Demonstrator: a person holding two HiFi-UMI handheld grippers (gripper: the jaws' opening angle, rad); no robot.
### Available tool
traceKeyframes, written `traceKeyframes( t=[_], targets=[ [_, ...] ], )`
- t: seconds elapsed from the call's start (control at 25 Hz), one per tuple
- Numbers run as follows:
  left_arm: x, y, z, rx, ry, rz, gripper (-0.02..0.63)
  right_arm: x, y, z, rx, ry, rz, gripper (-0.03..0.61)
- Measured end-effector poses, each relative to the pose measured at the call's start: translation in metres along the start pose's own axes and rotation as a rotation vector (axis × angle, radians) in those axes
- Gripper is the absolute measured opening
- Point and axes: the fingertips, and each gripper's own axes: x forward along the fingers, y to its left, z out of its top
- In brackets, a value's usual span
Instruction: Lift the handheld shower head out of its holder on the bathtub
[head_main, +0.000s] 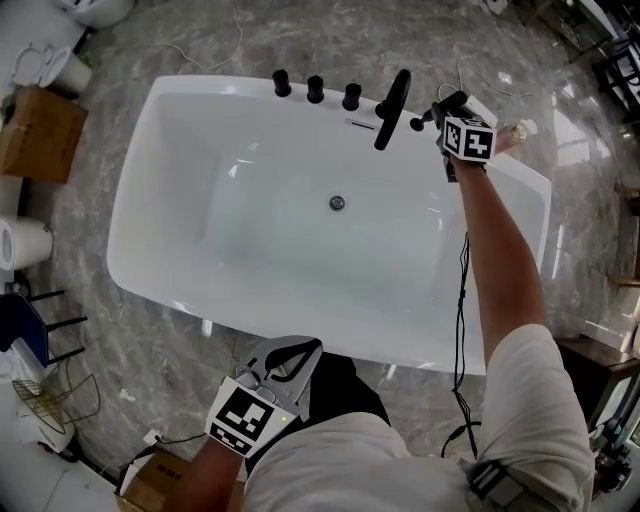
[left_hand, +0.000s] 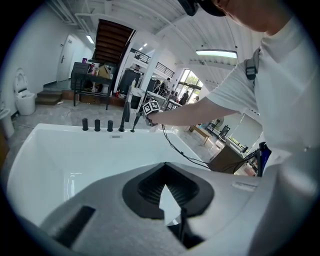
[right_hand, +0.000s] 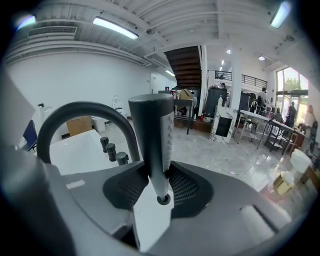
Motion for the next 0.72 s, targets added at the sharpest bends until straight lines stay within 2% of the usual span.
traceKeyframes(
  t=[0.72],
  targets=[
    [-0.055,-0.037,0.001,0.064,-0.055,-0.015,0.006,-0.11,0.023,0.054,-0.015,-0.112,-0.019,0.146]
  ],
)
